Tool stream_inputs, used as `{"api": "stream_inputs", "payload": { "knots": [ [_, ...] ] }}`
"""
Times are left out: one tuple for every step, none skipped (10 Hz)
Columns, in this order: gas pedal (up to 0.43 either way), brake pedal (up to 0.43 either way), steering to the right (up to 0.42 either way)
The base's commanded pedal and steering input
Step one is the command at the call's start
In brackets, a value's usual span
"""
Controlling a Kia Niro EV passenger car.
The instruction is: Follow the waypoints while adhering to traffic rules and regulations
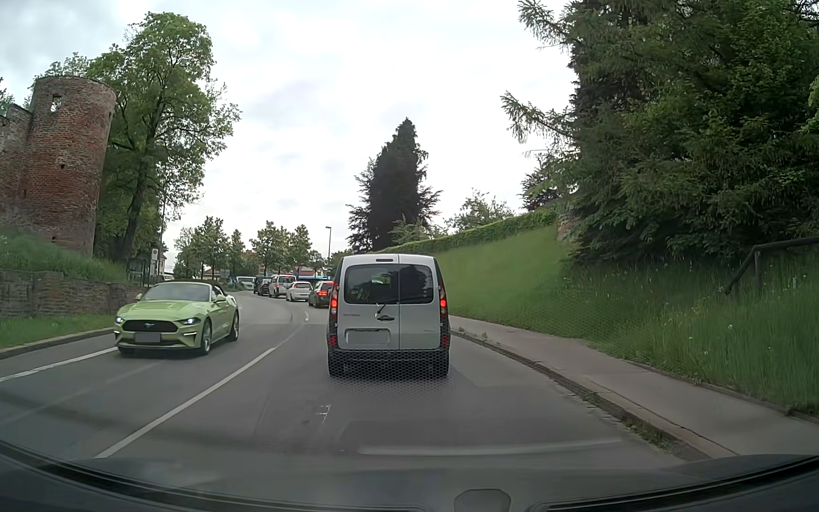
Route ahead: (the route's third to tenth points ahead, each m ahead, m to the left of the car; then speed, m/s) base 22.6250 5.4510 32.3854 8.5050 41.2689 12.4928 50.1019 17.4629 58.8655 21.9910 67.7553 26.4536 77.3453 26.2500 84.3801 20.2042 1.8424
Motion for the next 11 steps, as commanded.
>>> {"api": "stream_inputs", "payload": {
  "knots": [
    [0.118,0.000,-0.050],
    [0.118,0.000,-0.049],
    [0.118,0.000,-0.050],
    [0.118,0.000,-0.050],
    [0.118,0.000,-0.050],
    [0.118,0.000,-0.050],
    [0.118,0.000,-0.050],
    [0.118,0.000,-0.050],
    [0.118,0.000,-0.049],
    [0.118,0.000,-0.047],
    [0.118,0.000,-0.046]
  ]
}}
